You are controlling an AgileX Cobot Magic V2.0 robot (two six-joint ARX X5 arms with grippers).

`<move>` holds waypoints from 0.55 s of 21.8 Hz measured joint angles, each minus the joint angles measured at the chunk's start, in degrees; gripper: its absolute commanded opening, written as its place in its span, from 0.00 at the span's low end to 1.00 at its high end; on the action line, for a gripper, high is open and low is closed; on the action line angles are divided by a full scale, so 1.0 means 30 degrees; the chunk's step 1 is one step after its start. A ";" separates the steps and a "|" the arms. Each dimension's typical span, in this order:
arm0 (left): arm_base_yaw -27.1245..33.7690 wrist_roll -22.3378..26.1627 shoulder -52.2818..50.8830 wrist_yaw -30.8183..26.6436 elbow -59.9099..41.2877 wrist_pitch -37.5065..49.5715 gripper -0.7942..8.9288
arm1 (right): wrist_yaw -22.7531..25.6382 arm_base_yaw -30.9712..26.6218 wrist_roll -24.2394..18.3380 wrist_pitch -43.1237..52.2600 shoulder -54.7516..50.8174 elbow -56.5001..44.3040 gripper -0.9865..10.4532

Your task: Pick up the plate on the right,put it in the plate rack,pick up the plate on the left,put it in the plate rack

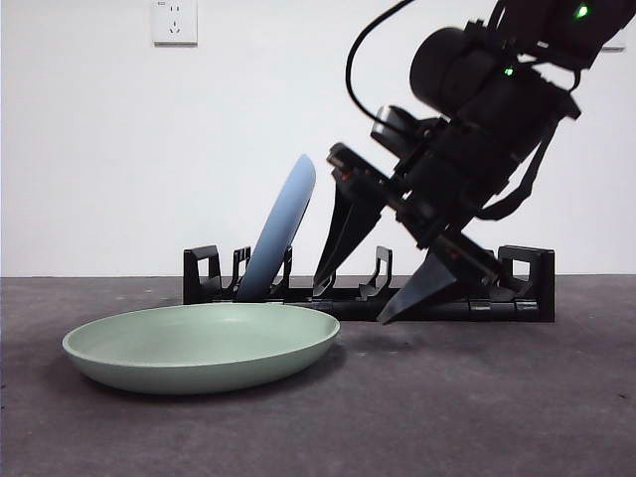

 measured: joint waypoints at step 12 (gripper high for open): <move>0.0000 0.0306 0.0095 0.0000 0.0000 0.0000 0.45 | -0.0015 0.0670 0.0648 0.0984 0.1530 0.0095 0.30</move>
